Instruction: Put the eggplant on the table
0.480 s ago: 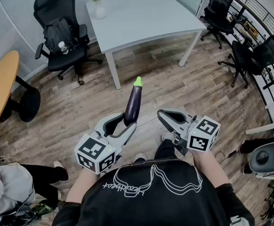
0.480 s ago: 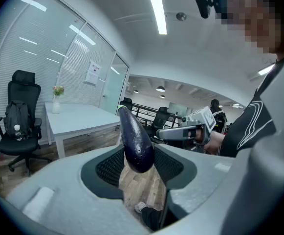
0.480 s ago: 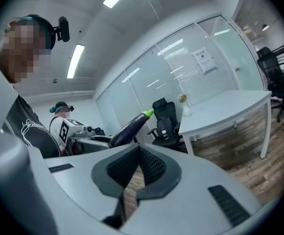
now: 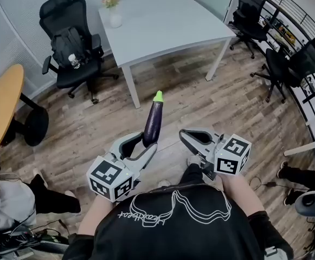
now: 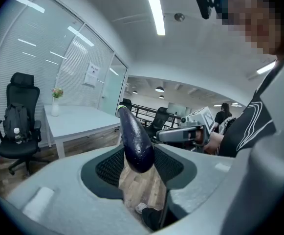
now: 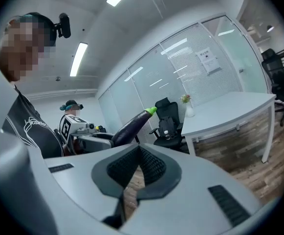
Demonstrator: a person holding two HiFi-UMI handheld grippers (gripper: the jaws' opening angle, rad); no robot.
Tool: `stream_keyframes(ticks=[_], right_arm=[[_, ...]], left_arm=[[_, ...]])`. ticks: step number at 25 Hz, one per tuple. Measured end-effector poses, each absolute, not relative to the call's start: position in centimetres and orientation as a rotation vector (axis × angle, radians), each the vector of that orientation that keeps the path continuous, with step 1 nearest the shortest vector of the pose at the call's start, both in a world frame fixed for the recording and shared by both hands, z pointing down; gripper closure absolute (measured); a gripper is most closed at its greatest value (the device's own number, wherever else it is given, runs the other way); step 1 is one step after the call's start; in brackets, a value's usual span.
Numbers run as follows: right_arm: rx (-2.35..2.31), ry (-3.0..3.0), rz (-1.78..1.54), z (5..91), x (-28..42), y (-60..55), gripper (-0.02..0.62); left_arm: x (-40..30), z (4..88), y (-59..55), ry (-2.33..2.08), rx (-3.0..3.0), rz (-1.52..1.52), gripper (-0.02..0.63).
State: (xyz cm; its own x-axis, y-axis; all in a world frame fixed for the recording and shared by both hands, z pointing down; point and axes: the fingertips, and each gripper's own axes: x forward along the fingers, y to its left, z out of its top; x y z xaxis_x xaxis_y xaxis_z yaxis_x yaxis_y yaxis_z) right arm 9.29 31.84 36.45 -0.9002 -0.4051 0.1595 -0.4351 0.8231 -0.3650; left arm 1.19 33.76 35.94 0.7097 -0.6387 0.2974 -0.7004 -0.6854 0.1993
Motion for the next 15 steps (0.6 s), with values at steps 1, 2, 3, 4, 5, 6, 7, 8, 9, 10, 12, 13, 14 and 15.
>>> stream_keyframes(ticks=[1,2,3,4,5,6,7,8,9,10,12,13,14,15], right_arm=[[0.677,-2.924,0.616,36.4,9.3,31.9,0.589],[0.683,-2.920,0.619,36.3,9.3,32.0,0.589],[0.696,-2.917,0.622,36.2,9.4,31.9,0.589],[0.713,-2.911,0.623,36.1,9.6,31.8,0.589],[0.729,-2.906,0.621,36.1,9.8,31.7,0.589],[0.741,-2.903,0.619,36.1,9.9,31.6,0.589],[0.748,-2.903,0.618,36.1,9.9,31.6,0.589],[0.751,-2.903,0.618,36.2,9.9,31.6,0.589],[0.750,-2.902,0.619,36.3,9.9,31.6,0.589],[0.745,-2.898,0.623,36.5,9.8,31.5,0.589],[0.726,-2.889,0.628,36.8,9.8,31.0,0.589],[0.710,-2.889,0.629,36.9,9.6,30.6,0.589],[0.693,-2.892,0.633,36.9,9.5,30.2,0.589],[0.676,-2.897,0.640,37.0,9.3,29.7,0.589]], left_arm=[[1.1,35.7,33.9,-1.052,2.622,0.293,0.411],[1.0,35.5,33.9,-1.050,2.624,0.292,0.411],[1.0,35.3,34.0,-1.050,2.627,0.288,0.411],[0.9,35.1,34.0,-1.050,2.629,0.283,0.411],[0.9,35.0,33.9,-1.051,2.632,0.276,0.411],[0.8,35.1,33.9,-1.052,2.633,0.270,0.411],[0.7,35.1,33.8,-1.053,2.634,0.265,0.411],[0.6,35.2,33.8,-1.055,2.635,0.262,0.411],[0.6,35.2,33.7,-1.057,2.635,0.258,0.411],[0.5,35.2,33.5,-1.060,2.636,0.254,0.411],[0.5,35.2,33.0,-1.064,2.635,0.252,0.411],[0.4,35.2,32.6,-1.067,2.633,0.258,0.411],[0.4,35.2,32.1,-1.071,2.629,0.269,0.411],[0.3,35.2,31.6,-1.075,2.624,0.280,0.411]])
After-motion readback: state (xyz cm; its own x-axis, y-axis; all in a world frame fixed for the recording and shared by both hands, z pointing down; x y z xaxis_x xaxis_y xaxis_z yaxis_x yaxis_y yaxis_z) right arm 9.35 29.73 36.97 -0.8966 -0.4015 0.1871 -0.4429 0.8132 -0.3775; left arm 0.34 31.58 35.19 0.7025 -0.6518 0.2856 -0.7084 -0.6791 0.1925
